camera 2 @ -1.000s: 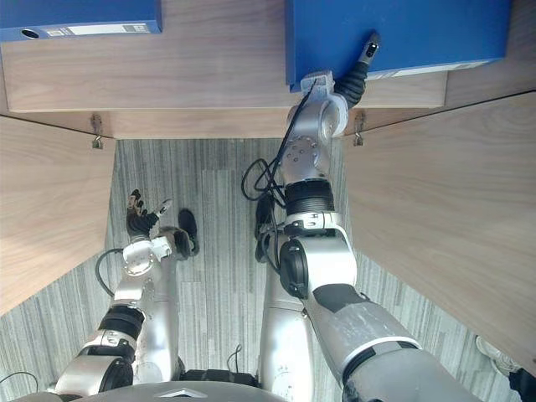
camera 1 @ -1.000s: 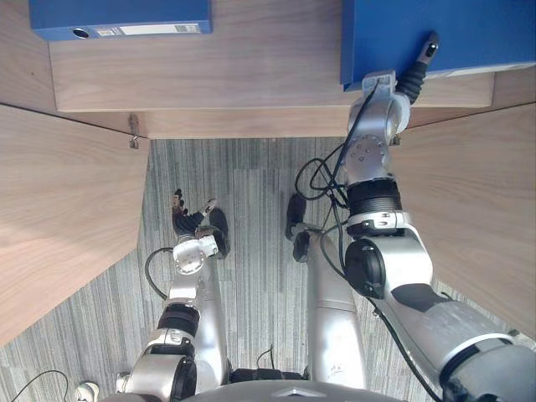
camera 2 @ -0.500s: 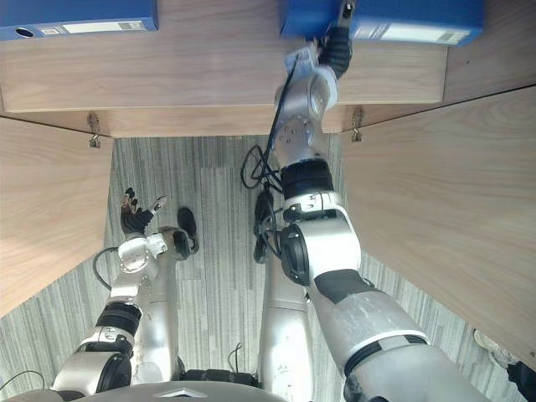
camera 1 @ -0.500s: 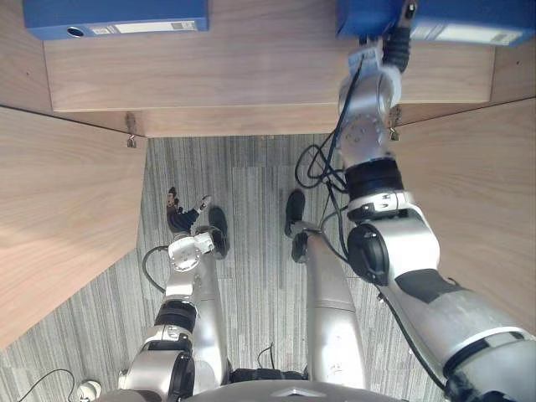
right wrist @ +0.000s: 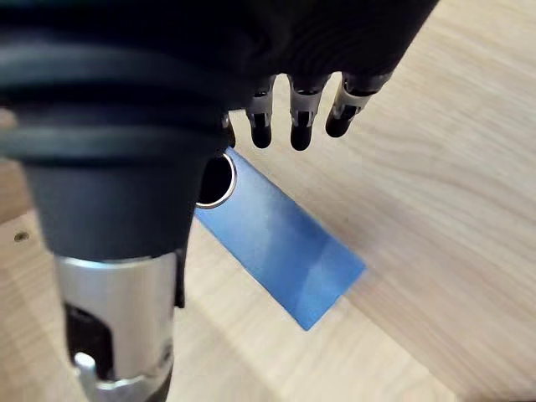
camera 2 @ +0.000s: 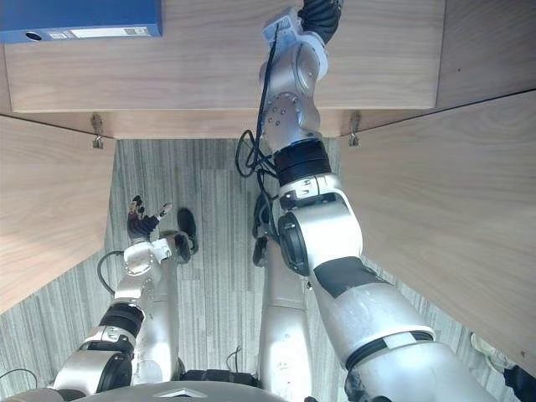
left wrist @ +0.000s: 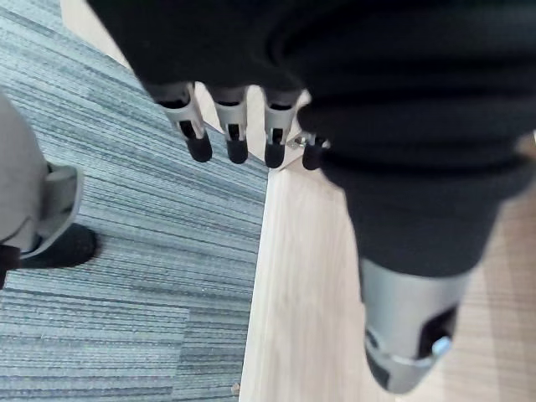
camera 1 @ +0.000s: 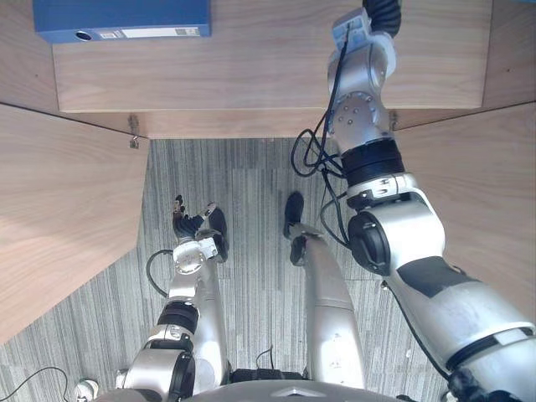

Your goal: Walk over to the cabinet, pick up the folder, carry it to the office cabinet, place the folder inside the office cabinet, then close the office cabinet door

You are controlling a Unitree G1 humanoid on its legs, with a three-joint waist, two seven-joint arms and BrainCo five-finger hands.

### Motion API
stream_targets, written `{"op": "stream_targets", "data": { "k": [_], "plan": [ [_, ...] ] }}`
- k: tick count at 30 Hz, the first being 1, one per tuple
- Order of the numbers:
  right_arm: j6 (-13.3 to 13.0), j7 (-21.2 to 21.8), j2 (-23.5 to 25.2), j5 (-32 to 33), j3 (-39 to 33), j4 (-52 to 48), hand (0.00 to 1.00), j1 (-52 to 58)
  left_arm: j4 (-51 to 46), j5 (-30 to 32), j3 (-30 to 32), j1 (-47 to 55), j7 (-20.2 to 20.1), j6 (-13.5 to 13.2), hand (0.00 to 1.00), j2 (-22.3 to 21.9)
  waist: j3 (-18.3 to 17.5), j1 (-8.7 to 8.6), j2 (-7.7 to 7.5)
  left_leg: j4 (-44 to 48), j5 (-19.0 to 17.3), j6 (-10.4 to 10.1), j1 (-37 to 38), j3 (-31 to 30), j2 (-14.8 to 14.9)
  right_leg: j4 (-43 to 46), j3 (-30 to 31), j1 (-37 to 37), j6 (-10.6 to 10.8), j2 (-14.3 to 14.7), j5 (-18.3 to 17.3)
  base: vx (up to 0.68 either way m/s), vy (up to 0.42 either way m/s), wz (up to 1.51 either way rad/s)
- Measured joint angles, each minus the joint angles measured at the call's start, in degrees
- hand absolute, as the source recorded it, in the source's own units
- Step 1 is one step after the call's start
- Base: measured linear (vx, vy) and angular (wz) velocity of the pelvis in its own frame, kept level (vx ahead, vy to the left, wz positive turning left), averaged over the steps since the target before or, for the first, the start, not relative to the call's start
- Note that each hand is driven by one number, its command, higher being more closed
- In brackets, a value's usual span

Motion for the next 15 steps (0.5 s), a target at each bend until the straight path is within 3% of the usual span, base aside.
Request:
{"op": "stream_targets", "data": {
  "k": [7, 15],
  "plan": [
    [1.23, 4.98, -3.12, 0.49, 3.78, 2.46, 0.00, 0.00, 0.00, -0.05, -1.06, -0.01, -0.43, -0.10, 0.00, 0.23, -0.03, 0.04, 0.05, -0.02, 0.04, -0.01, 0.23, 0.01, 0.01, 0.02, -0.06, 0.24, -0.05, 0.01, 0.02, 0.00, 0.000, 0.00],
    [0.23, 7.59, -5.23, 7.90, 3.83, -0.49, 0.00, 4.28, 0.00, -1.25, -1.12, 0.09, -2.17, -0.12, 0.00, 0.79, -0.03, 0.20, 0.05, -0.21, 0.03, 0.00, 1.11, 0.22, 0.01, -0.14, 0.01, 1.00, -0.08, -0.01, 0.00, -0.01, 0.000, 0.00]
  ]
}}
